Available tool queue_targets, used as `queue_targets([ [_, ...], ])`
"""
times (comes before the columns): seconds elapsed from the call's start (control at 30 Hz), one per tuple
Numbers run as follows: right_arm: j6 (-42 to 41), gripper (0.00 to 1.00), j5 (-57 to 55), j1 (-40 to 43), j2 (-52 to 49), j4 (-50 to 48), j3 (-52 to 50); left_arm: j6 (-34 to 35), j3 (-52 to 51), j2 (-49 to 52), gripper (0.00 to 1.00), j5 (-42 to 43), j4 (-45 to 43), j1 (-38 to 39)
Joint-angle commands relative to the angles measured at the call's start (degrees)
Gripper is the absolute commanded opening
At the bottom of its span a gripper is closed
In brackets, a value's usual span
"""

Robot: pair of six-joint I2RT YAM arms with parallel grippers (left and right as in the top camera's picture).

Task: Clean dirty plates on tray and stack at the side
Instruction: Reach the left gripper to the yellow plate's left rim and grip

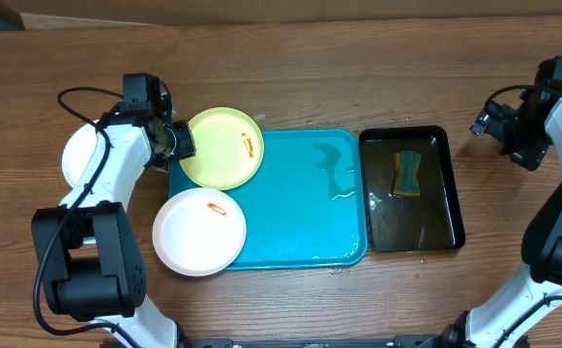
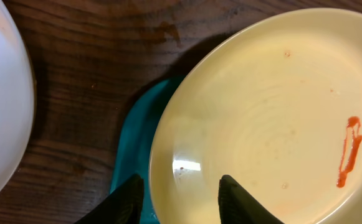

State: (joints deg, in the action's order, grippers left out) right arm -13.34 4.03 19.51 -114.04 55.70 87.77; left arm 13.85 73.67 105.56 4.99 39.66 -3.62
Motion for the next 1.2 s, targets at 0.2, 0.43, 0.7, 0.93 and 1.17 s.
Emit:
queue_targets([
  [0.2,-0.2,1.00,-0.6,0.2,2.1,-0.1,1.6,2.0,-1.2,-0.9,0.27,-1.0,0.7,0.4],
  [0.43,-0.2,1.00,-0.6,0.2,2.2,-0.1,1.6,2.3,-2.3,-0.9,0.30,-4.4,0.5,0.4],
  [0.7,-0.2,1.00,-0.6,0.2,2.2,-0.1,1.6,3.1,-4.7,-0.9,0.22,-4.3,-2.1,0.4],
  [0.93,-0.2,1.00,-0.6,0.2,2.2,-0.1,1.6,3.1,-5.0,-0.8,0.21,-4.0,-2.7,0.4],
  [1.17,-0.2,1.00,-0.6,0.2,2.2,-0.1,1.6,3.1,-5.0,0.6,0.21,-4.0,-2.7,0.4],
])
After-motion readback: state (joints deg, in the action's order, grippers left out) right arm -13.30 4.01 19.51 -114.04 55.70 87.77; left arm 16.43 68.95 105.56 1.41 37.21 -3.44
